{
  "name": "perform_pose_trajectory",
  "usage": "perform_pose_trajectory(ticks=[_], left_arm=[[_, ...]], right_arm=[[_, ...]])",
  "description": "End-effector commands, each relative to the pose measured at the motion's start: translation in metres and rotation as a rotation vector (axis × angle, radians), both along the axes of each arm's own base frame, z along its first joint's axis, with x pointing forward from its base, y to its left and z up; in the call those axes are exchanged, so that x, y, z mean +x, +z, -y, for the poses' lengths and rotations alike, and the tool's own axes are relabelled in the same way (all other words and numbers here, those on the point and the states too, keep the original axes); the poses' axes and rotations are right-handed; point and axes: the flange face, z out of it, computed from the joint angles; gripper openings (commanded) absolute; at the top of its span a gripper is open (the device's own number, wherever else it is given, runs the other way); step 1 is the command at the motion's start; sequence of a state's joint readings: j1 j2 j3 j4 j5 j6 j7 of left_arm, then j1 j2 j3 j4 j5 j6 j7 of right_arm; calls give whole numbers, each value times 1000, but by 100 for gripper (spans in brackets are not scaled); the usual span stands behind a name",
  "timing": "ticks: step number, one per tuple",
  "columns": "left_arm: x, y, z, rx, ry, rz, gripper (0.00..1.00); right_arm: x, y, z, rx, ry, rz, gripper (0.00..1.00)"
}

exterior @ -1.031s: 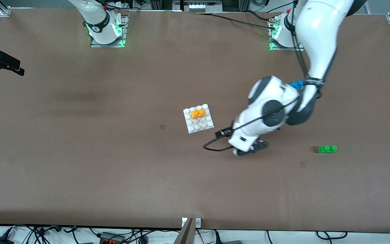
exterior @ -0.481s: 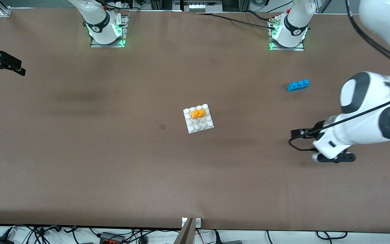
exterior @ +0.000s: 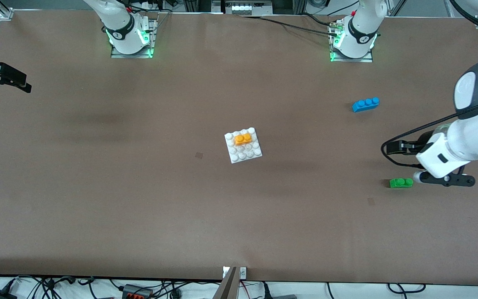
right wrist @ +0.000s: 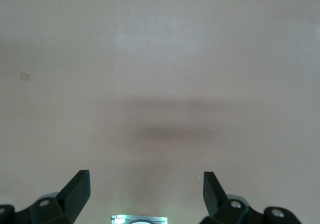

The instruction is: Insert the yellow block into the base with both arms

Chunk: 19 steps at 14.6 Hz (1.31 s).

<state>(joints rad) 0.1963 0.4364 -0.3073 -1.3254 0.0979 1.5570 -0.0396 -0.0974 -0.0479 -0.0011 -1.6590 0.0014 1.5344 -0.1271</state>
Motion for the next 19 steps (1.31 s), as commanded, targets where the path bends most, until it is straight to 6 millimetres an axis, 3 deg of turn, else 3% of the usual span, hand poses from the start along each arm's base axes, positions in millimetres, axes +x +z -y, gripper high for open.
perform_pose_trajectory(ticks=[1,4,5,8,10,12,19], left_arm=[[-10,9,-6,9,-36,-35,100],[-14,51,-23,17,-6,20,100],[-26,78,-21,33,-6,61,100],[-57,108,-22,76,18,144,100],[-77,106,-29,87,31,137,100],[-97,125,-22,78,27,159,100],[-110,115,-17,-1,46,122,100]], right_arm=[[-3,2,-3,13,-9,-3,100],[-3,3,-5,13,-4,-2,100],[-3,2,-5,13,-4,-3,100],[-3,3,-5,13,-4,-2,100],[-3,4,-6,13,-3,0,100],[-3,4,-6,13,-1,0,100],[-2,4,-11,5,10,0,100]])
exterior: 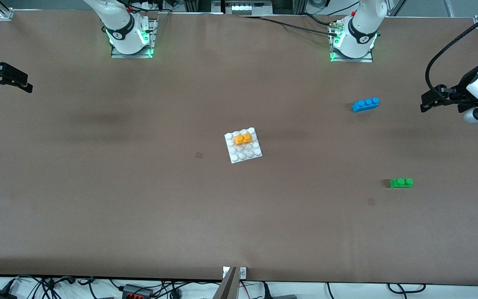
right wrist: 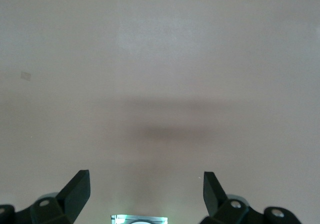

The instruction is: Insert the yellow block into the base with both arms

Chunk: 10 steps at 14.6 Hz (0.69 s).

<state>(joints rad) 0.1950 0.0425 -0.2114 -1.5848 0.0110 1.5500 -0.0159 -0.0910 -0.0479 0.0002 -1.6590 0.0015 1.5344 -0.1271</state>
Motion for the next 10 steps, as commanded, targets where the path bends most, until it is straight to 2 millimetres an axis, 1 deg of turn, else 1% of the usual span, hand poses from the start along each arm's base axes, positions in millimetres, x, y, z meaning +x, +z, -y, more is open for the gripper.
perform_pose_trajectory(ticks=[1,3,4,6,10], left_arm=[[-10,1,9,-23,-25,10,100],[-10,3,10,-16,-31,1,100],[-10,2,17,-14,-46,-14,100],[-9,-1,18,-14,-52,-29,100],[-9,4,21,-17,-52,-22,100]], right_arm=[[-3,4,-7,4,3,0,100],[-3,4,-8,5,5,0,100],[-3,4,-9,5,6,0,100],[-3,4,-11,5,10,0,100],[-3,4,-11,5,10,0,100]])
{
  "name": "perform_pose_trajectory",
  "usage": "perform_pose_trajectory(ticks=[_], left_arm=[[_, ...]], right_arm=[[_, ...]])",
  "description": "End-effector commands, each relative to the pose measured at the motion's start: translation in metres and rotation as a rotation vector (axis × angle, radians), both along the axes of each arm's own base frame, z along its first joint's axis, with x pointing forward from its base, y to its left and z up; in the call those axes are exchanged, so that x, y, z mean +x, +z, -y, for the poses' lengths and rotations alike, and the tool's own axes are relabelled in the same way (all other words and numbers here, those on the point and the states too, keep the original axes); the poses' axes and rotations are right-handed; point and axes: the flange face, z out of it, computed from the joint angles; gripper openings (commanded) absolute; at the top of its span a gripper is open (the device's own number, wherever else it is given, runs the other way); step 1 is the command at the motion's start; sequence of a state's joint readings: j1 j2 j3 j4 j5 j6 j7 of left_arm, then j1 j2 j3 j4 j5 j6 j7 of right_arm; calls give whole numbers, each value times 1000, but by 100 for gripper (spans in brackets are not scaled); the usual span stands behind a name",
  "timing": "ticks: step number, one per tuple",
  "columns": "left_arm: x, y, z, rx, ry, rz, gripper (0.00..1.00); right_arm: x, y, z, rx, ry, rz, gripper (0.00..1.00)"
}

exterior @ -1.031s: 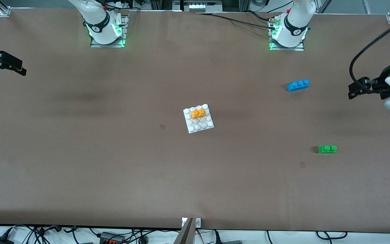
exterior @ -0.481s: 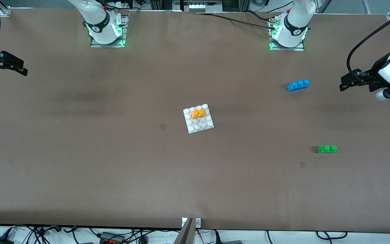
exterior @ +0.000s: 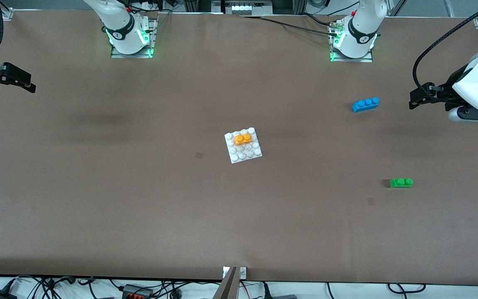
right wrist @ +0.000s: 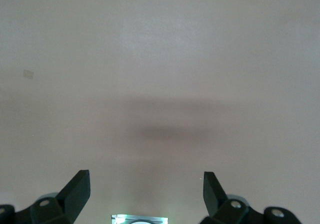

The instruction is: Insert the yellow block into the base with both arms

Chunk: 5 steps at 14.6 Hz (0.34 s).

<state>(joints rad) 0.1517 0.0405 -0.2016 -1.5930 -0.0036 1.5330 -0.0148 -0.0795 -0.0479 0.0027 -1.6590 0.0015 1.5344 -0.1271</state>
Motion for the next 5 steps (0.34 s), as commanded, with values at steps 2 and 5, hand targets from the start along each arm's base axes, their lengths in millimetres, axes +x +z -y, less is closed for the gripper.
perform_pose_trajectory(ticks=[2,5], left_arm=[[-6,7,0,-10,-23,-4,100],[-6,7,-1,-14,-20,-4,100]], right_arm=[[-3,4,-3,5,-4,0,100],[-3,4,-3,5,-6,0,100]])
